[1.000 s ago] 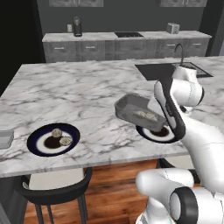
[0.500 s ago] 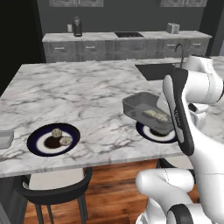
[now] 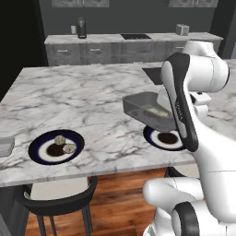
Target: Place two dumplings into each of the tupperware containers and then place the containers in the fridge.
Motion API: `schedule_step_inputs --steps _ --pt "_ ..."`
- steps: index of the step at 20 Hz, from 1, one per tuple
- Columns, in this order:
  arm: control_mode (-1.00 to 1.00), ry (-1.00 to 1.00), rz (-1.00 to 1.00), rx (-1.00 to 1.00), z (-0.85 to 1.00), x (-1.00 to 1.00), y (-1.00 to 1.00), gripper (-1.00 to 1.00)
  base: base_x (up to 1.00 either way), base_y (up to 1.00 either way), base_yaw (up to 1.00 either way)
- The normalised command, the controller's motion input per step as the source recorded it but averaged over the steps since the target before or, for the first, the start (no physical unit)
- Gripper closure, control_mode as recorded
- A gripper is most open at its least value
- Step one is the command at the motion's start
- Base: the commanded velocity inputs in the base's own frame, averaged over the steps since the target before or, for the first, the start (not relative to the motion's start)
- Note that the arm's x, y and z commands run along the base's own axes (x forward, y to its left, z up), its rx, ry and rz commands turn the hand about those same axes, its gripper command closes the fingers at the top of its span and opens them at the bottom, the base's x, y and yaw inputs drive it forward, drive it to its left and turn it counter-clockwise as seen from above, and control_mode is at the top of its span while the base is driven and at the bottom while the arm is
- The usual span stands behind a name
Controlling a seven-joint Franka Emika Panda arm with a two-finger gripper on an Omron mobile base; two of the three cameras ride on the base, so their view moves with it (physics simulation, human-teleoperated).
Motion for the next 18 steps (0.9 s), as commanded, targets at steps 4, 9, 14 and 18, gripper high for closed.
schedule_step_inputs --steps 4,9,14,18 --pt "-1.0 0.0 -0.15 -0.1 0.0 -0.01 0.07 1.0 0.0 0.0 0.0" --pt "-1.0 0.0 -0.1 -0.07 0.0 -0.17 0.0 1.0 0.0 0.0 0.0" --pt "-1.0 -0.03 0.0 0.0 -0.02 -0.11 0.0 1.0 0.0 0.0 0.0" --pt "-1.0 -0.01 0.0 0.0 0.0 0.0 0.0 1.0 0.0 0.0 0.0"
